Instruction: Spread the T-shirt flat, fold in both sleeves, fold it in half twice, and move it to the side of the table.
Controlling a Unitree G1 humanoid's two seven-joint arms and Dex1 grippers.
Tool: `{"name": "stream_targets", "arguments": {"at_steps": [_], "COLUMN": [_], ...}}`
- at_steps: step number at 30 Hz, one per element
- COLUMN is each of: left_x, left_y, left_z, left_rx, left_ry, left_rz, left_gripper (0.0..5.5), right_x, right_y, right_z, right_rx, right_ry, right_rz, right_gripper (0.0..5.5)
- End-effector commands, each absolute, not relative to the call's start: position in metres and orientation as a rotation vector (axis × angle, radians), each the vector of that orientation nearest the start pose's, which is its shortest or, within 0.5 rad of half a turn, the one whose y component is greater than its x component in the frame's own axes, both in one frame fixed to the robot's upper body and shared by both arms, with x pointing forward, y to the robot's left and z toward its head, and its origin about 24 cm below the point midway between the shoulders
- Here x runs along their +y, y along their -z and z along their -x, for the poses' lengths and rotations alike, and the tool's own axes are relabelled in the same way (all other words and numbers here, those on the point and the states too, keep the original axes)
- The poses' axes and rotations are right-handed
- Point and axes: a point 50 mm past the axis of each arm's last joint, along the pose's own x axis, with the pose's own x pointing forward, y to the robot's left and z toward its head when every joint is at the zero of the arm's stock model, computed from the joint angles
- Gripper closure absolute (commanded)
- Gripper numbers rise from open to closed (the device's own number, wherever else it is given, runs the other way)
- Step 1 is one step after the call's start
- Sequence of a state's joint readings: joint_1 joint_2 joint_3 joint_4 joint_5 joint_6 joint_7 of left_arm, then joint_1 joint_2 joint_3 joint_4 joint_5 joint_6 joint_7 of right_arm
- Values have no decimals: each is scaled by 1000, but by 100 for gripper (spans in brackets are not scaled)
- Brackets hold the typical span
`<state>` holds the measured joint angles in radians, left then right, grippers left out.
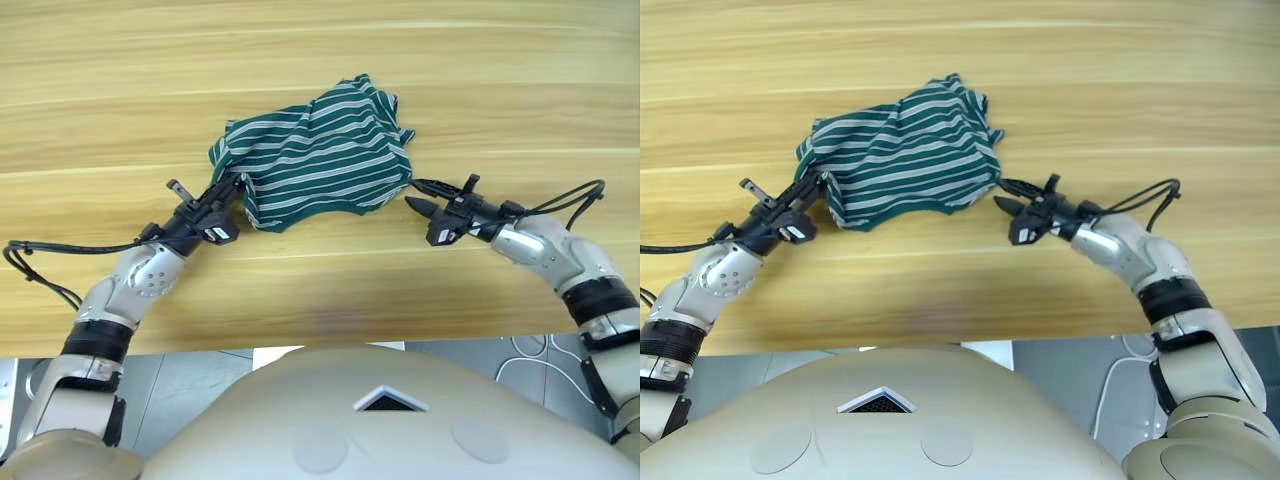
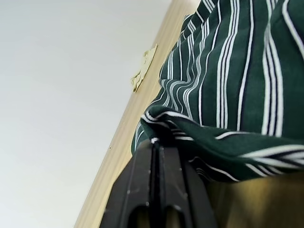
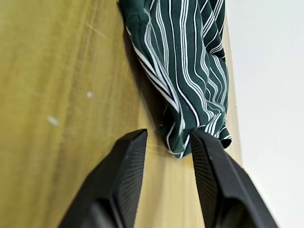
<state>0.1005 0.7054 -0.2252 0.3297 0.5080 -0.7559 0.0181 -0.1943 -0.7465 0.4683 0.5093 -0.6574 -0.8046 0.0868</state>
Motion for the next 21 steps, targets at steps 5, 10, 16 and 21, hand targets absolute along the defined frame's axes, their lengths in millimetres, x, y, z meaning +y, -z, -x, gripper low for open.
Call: {"name": "stream_targets", "arguments": {"at_steps": [5,10,16,21], "left_x": [221,220,221,223], "left_y": [2,2,3,-1], "left_z": [-192,-193,-191,-192], "left_rx": [-131,-134,-124,-132], "left_ry": [709,718,733,717], "left_rz": [-1046,-1045,-1037,-999], "left_gripper": [550,550,550,550], "right_x": [-194,-192,-198,-201], "right_y": [34,38,31,18], "right_z": [-225,-222,-221,-217], "right_rx": [-59,-58,-84,-127], "right_ry": [-1141,-1159,-1119,-1064], "right_rz": [1318,1300,1261,1179], "right_gripper": [383,432,497,548]}}
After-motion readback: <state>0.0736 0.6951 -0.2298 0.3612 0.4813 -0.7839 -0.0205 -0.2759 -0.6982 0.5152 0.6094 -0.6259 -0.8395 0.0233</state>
